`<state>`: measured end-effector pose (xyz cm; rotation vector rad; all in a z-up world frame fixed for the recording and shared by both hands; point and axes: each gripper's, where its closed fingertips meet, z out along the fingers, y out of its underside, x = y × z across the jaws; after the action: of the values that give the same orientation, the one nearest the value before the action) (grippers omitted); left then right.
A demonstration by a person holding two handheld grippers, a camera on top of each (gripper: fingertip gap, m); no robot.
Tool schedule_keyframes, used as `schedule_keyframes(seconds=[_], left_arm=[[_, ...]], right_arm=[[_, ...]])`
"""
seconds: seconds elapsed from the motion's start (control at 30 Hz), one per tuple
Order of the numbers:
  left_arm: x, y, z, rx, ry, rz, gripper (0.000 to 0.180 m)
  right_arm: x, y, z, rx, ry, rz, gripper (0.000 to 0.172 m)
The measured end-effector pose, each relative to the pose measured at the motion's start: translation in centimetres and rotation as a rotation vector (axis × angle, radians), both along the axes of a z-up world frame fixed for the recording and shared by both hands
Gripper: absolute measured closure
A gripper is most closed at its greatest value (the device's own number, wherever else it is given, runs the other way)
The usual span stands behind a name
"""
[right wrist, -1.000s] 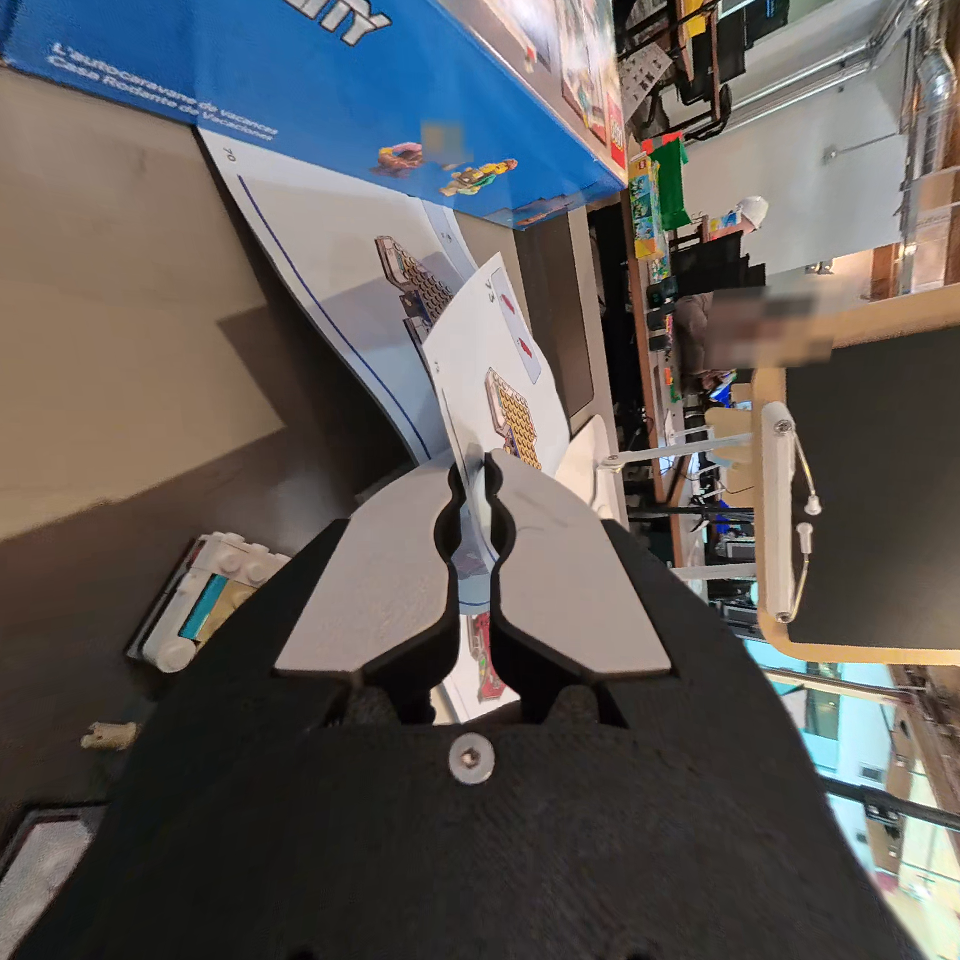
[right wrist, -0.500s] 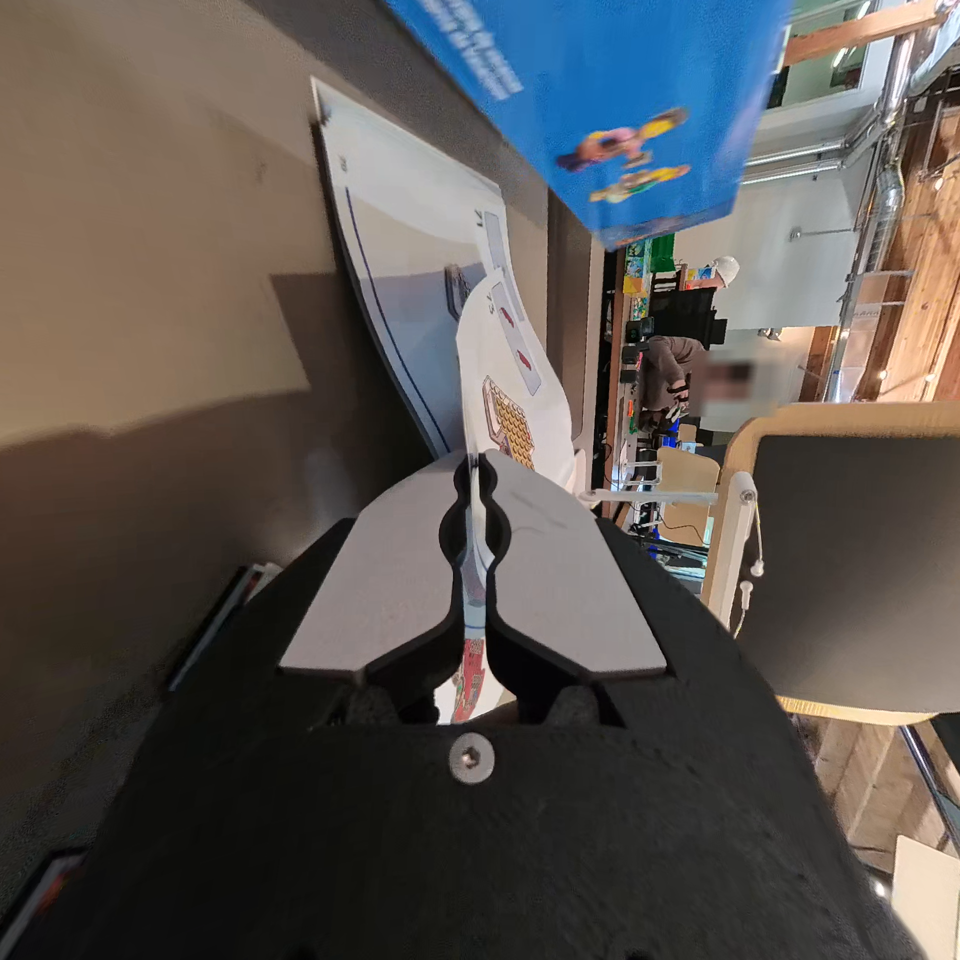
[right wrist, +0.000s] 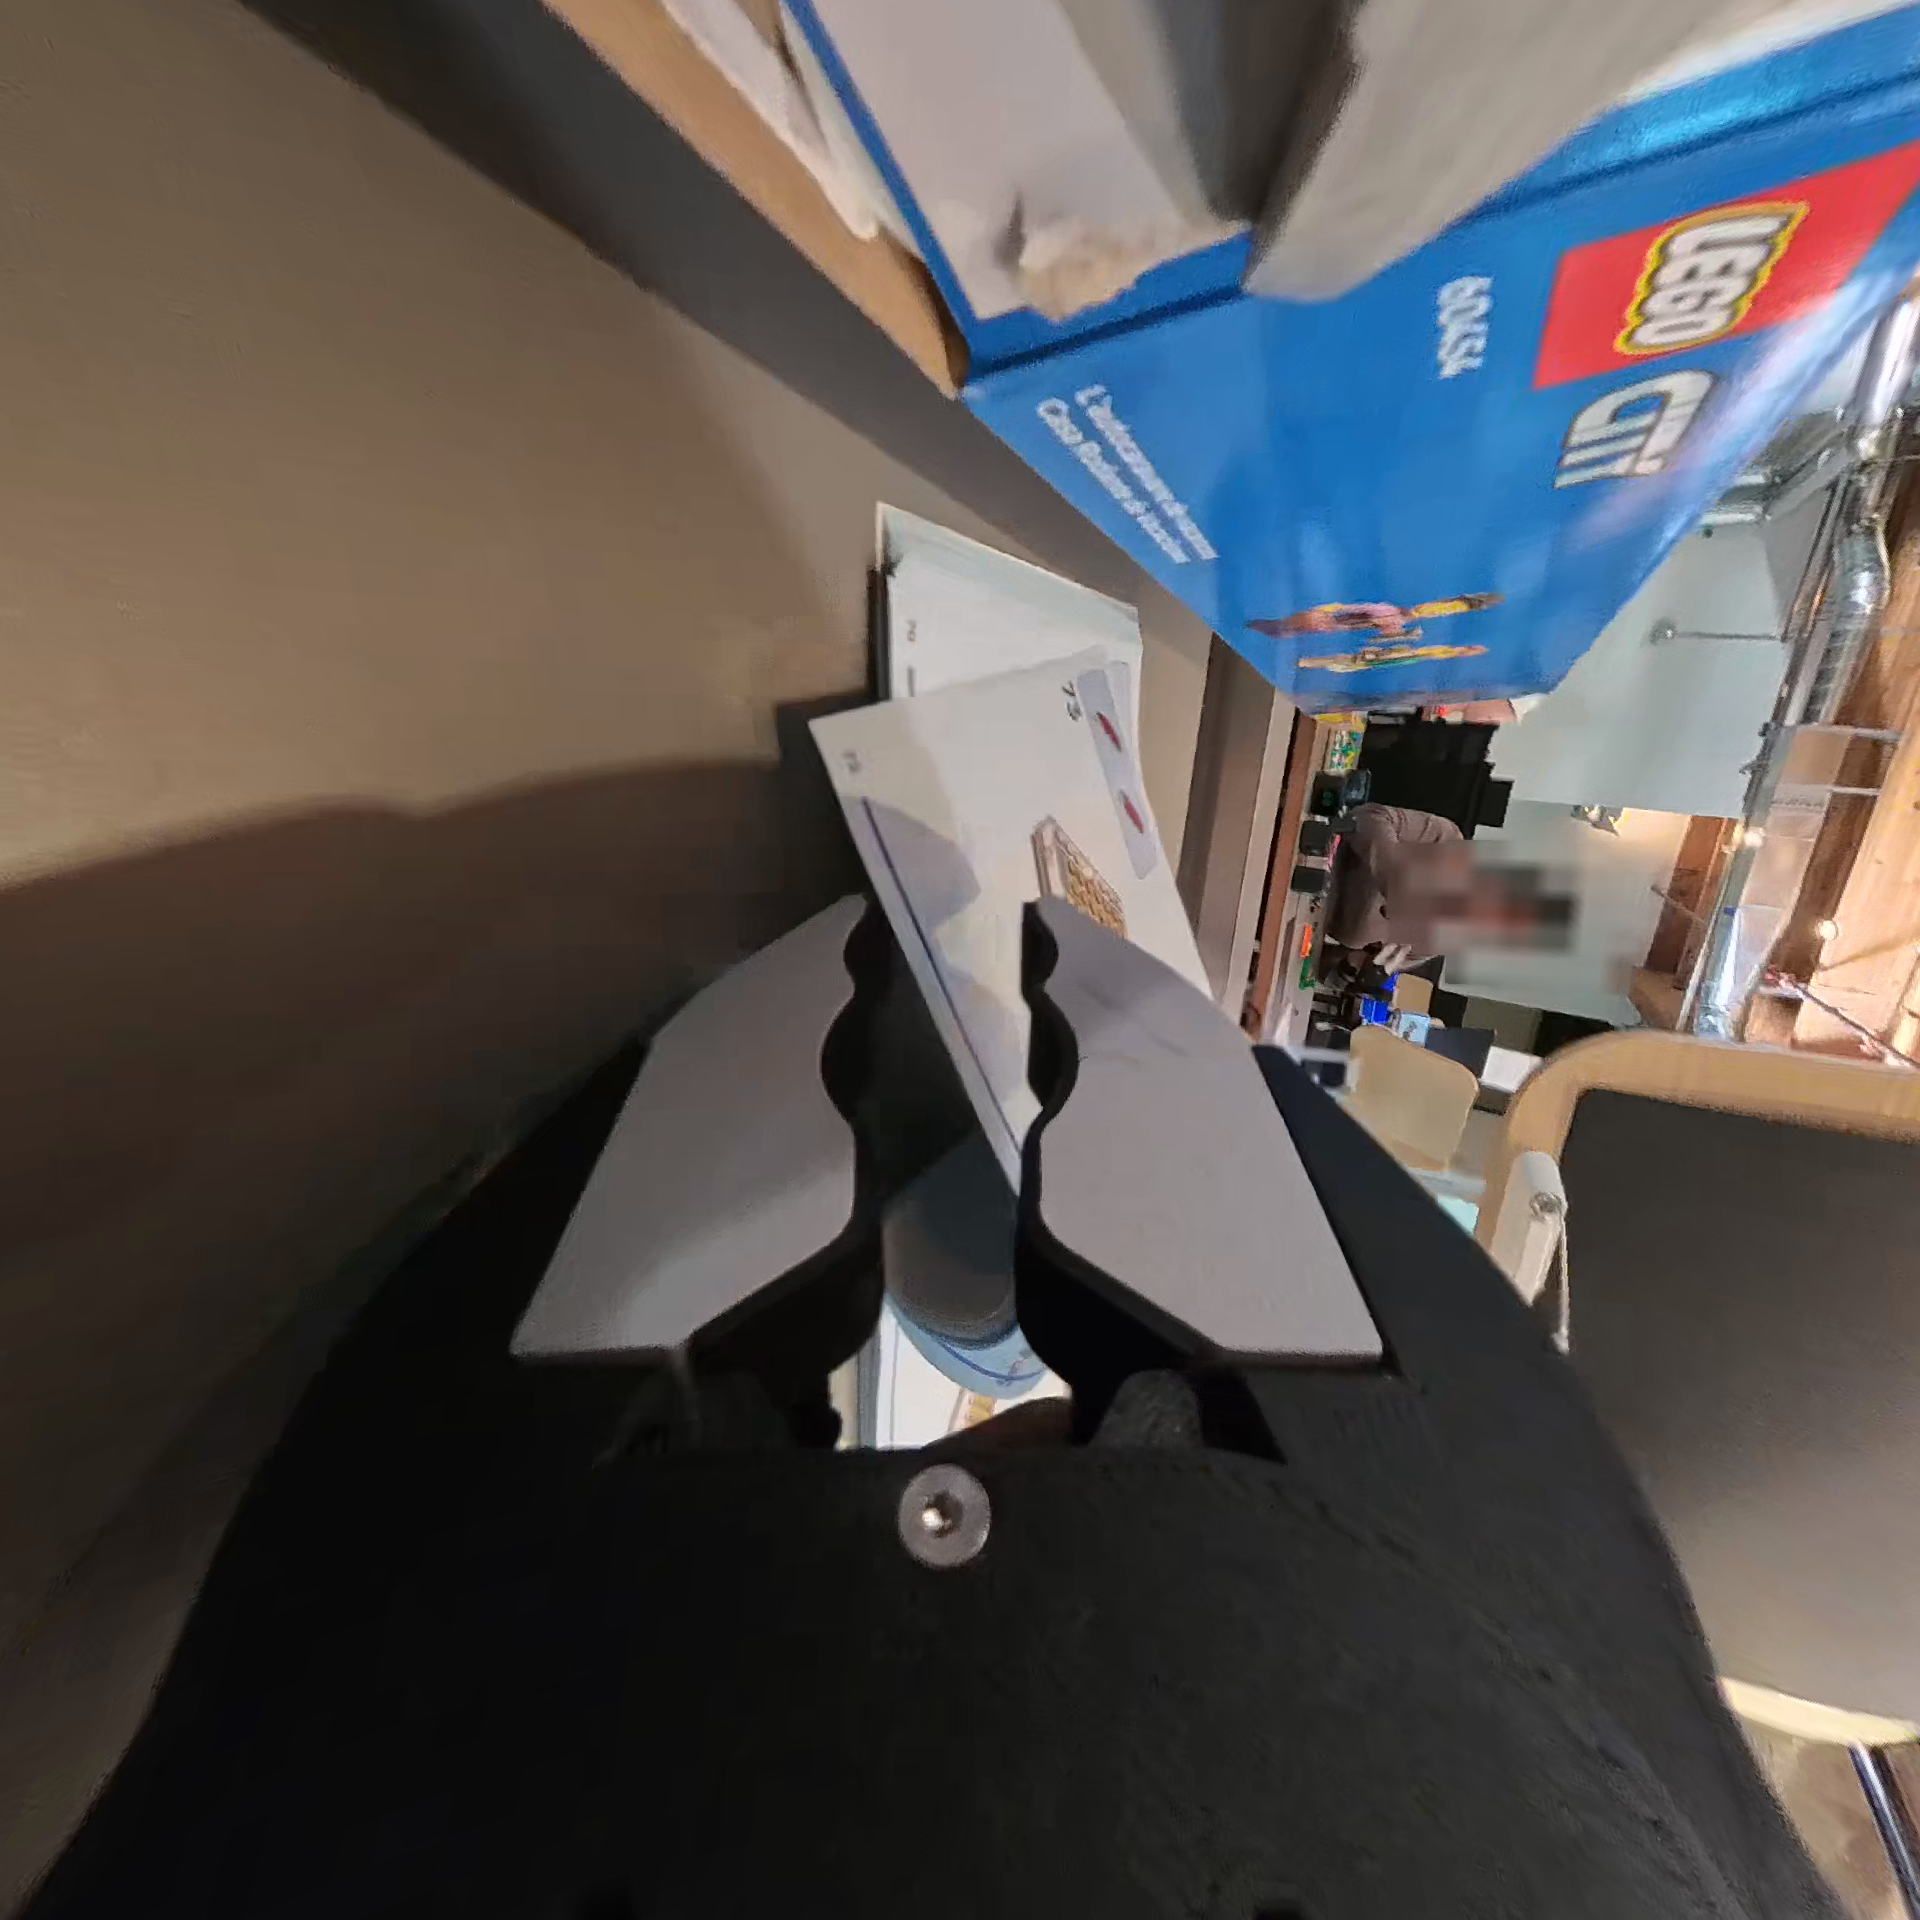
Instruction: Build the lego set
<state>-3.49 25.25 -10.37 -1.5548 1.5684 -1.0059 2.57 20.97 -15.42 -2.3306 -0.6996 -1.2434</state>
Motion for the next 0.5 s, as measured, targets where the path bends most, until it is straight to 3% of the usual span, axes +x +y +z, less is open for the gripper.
schedule_keyframes(seconds=[0.13,0.23,0.37,0.5], left_arm=[[0.0,0.0,0.0,0.000,0.001,-0.002,0.179],[0.0,0.0,-0.1,-0.017,0.001,-0.006,0.179],[0.0,-0.2,-0.5,-0.007,0.022,-0.013,0.179],[0.1,-0.7,-0.9,-0.002,0.043,-0.028,0.179]], right_arm=[[-2.2,-0.6,1.1,0.061,0.103,0.077,0.140],[-2.4,-2.4,3.4,0.135,0.149,0.077,0.138],[0.9,-6.2,5.7,0.315,0.300,-0.004,0.139],[5.5,-9.8,5.4,0.492,0.526,-0.094,0.140]])
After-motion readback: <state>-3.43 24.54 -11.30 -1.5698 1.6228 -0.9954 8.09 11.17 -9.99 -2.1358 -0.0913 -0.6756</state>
